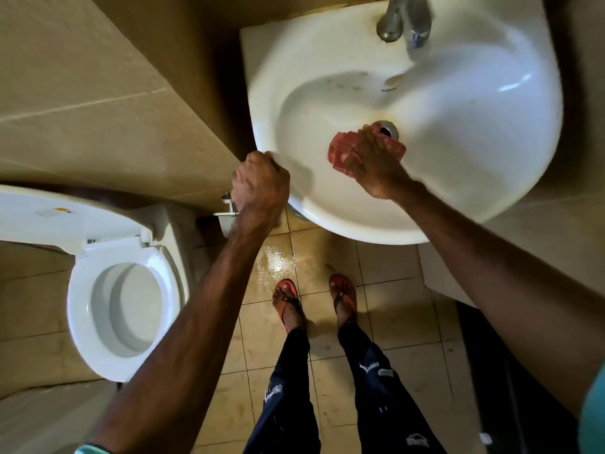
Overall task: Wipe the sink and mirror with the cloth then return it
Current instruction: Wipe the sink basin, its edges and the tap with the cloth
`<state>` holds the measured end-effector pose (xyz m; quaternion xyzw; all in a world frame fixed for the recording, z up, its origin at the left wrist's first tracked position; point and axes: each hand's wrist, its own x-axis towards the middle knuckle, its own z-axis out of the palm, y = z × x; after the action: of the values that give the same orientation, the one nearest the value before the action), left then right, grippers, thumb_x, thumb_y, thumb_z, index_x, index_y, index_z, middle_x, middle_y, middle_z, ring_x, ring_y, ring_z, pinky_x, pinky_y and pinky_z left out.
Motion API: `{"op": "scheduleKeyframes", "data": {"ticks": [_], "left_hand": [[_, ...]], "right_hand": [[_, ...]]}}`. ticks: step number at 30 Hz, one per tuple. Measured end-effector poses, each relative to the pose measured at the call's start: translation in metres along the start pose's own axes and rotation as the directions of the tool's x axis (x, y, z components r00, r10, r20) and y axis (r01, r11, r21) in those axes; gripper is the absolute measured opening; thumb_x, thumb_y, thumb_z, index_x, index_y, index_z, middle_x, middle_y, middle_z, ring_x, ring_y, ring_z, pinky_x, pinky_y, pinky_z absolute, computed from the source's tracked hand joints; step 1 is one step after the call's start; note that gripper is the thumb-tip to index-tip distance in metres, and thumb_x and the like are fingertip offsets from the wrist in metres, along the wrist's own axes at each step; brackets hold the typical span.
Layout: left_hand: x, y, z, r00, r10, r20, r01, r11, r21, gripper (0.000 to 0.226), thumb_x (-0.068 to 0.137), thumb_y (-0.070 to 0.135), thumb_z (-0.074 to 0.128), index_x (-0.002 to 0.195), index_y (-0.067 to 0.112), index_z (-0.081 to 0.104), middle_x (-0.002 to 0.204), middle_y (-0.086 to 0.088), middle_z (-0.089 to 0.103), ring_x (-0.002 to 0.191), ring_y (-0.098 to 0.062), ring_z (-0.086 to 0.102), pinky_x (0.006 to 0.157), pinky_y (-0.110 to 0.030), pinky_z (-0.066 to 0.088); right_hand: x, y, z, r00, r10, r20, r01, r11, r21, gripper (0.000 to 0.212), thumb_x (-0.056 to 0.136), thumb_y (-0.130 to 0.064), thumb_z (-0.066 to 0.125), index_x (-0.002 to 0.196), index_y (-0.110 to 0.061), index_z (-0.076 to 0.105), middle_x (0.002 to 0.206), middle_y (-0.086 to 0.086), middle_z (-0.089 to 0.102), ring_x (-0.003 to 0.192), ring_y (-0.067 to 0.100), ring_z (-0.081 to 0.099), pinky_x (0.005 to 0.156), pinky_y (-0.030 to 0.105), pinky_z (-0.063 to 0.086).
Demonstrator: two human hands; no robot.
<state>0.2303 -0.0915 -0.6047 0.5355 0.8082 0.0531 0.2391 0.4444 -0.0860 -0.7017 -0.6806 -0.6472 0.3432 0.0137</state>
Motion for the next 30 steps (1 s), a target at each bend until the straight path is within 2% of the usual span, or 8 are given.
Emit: {"op": "scheduleKeyframes", "data": {"ticks": [4,7,12,17,21,24,26,30], "left_hand": [[-0.001,0.001,0.001,1.000,0.007,0.008,-0.007,1.000,0.017,0.039,0.108,0.026,0.035,0.116,-0.001,0.062,0.123,-0.024,0.067,0.118,-0.043,0.062,0.094,-0.046,0.049],[-0.002,0.000,0.007,1.000,0.011,-0.003,-0.011,0.999,0.034,0.040,0.109,0.028,0.034,0.119,-0.001,0.060,0.125,-0.023,0.066,0.121,-0.043,0.060,0.095,-0.046,0.049],[-0.004,-0.003,0.014,1.000,0.026,0.000,-0.026,1.000,-0.005,0.040,0.108,0.027,0.034,0.125,-0.003,0.055,0.124,-0.023,0.066,0.119,-0.044,0.060,0.093,-0.050,0.048],[-0.004,-0.008,0.021,0.995,0.098,-0.010,-0.098,0.995,-0.016,0.049,0.107,0.023,0.035,0.139,-0.014,0.041,0.129,-0.028,0.063,0.122,-0.046,0.058,0.100,-0.052,0.045],[-0.001,-0.014,0.019,0.989,0.145,0.002,-0.145,0.989,-0.036,0.050,0.106,0.026,0.035,0.137,-0.013,0.044,0.128,-0.027,0.064,0.120,-0.044,0.059,0.104,-0.052,0.045],[0.000,-0.017,0.020,0.987,0.160,0.006,-0.159,0.985,-0.066,0.045,0.108,0.027,0.035,0.132,-0.009,0.049,0.124,-0.023,0.065,0.117,-0.041,0.060,0.102,-0.048,0.045],[0.000,-0.020,0.021,0.987,0.161,0.007,-0.160,0.983,-0.089,0.039,0.109,0.027,0.035,0.125,-0.004,0.052,0.120,-0.021,0.065,0.114,-0.040,0.061,0.097,-0.046,0.045],[-0.001,-0.022,0.026,0.988,0.156,-0.004,-0.156,0.984,-0.091,0.038,0.109,0.030,0.034,0.125,0.000,0.050,0.123,-0.022,0.065,0.117,-0.041,0.060,0.096,-0.047,0.046]], "right_hand": [[-0.009,-0.007,0.001,1.000,-0.023,-0.010,0.023,1.000,0.015,0.064,0.112,-0.036,0.038,0.162,-0.003,0.018,0.171,0.020,0.016,0.161,0.031,0.007,0.129,0.040,0.003],[-0.033,-0.026,0.000,0.992,-0.050,0.112,0.041,0.996,0.078,0.054,0.109,-0.041,0.036,0.159,-0.021,0.029,0.168,0.011,0.025,0.160,0.026,0.012,0.129,0.050,0.010],[-0.092,-0.062,-0.030,0.954,-0.038,0.296,-0.005,0.990,0.144,0.050,0.110,-0.050,0.035,0.157,-0.031,0.038,0.158,0.005,0.047,0.145,0.031,0.044,0.117,0.040,0.034],[-0.108,-0.057,-0.044,0.925,-0.025,0.379,-0.047,0.983,0.180,0.056,0.108,-0.055,0.035,0.160,-0.034,0.033,0.159,0.007,0.046,0.139,0.032,0.049,0.110,0.041,0.042],[-0.065,-0.030,-0.023,0.962,-0.033,0.271,0.014,0.997,0.072,0.048,0.109,-0.050,0.038,0.143,-0.017,0.046,0.138,0.013,0.056,0.132,0.035,0.053,0.100,0.041,0.041],[-0.034,-0.003,-0.014,0.989,0.006,0.149,-0.008,1.000,0.018,0.070,0.099,-0.069,0.030,0.154,-0.027,0.034,0.158,0.010,0.038,0.153,0.033,0.028,0.120,0.052,0.026],[-0.022,0.009,-0.014,0.996,0.016,0.086,-0.018,1.000,0.019,0.064,0.103,-0.060,0.035,0.156,-0.023,0.033,0.162,0.010,0.035,0.156,0.036,0.023,0.124,0.055,0.022],[-0.020,0.012,-0.013,0.997,-0.037,0.067,0.036,0.999,0.007,0.049,0.108,-0.039,0.046,0.150,-0.013,0.042,0.149,0.014,0.047,0.144,0.039,0.040,0.116,0.051,0.033]]}}
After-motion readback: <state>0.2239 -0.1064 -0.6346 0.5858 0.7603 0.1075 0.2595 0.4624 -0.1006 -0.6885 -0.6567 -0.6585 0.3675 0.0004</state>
